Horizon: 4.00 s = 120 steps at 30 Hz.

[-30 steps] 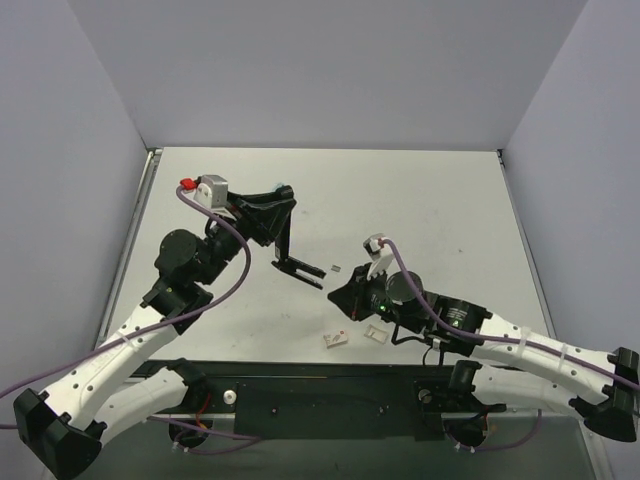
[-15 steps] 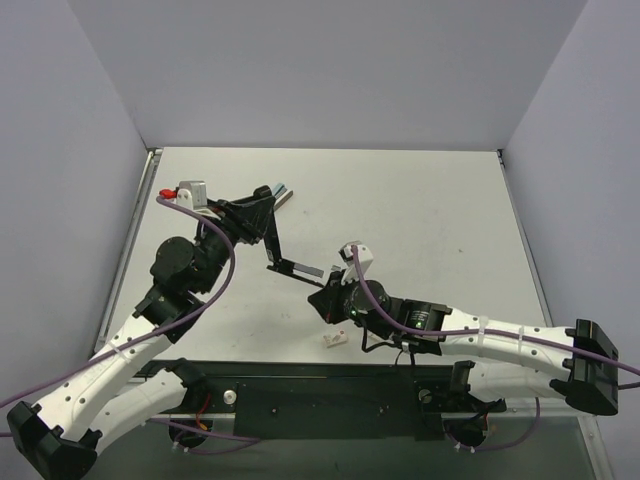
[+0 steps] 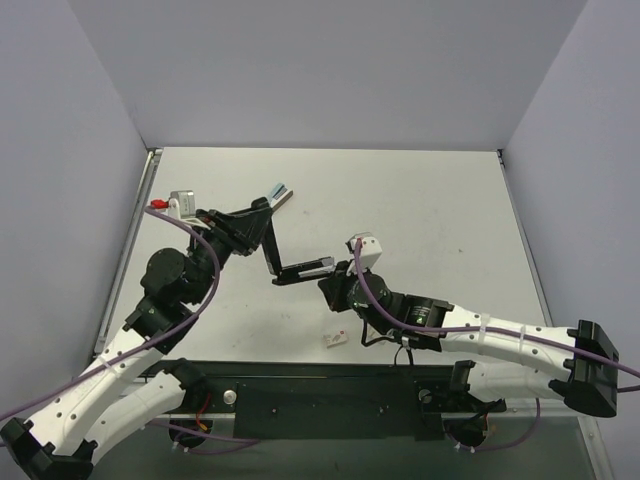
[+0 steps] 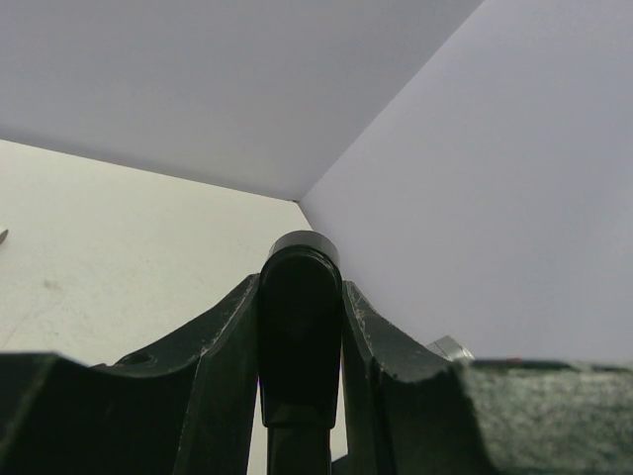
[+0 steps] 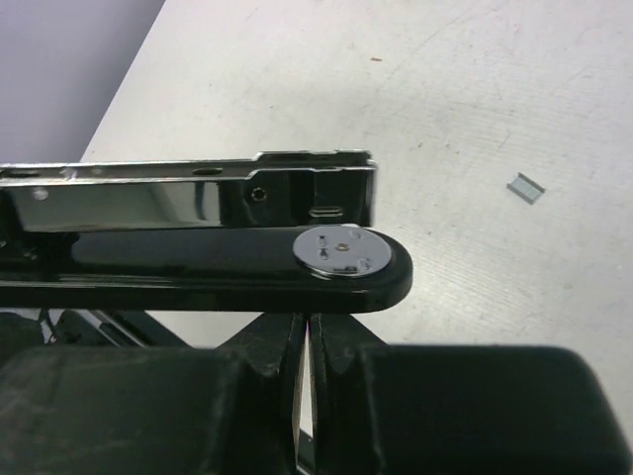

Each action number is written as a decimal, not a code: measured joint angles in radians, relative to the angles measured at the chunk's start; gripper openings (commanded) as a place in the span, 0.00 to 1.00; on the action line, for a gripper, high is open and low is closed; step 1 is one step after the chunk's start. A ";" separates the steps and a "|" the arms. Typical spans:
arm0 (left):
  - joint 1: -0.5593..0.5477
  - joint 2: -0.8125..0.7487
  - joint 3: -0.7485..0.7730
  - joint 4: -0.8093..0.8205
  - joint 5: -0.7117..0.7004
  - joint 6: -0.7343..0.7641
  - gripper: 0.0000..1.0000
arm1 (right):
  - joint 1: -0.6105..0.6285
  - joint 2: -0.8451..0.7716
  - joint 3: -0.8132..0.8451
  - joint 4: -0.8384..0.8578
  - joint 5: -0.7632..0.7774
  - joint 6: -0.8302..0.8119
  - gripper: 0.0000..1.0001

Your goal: Unload the staples from the stapler

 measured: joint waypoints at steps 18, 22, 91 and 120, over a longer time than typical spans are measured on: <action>-0.002 -0.108 -0.053 -0.115 0.191 -0.076 0.00 | -0.032 -0.091 0.120 -0.124 0.001 -0.180 0.00; -0.002 -0.109 -0.054 -0.115 0.236 -0.066 0.00 | -0.032 -0.132 0.120 -0.177 -0.017 -0.205 0.00; -0.145 0.092 -0.011 0.167 1.006 0.207 0.00 | -0.196 0.051 0.669 -0.805 -1.107 -0.652 0.00; 0.049 0.344 0.341 -0.541 0.052 0.522 0.00 | -0.382 -0.308 0.096 -0.453 -0.620 -0.412 0.00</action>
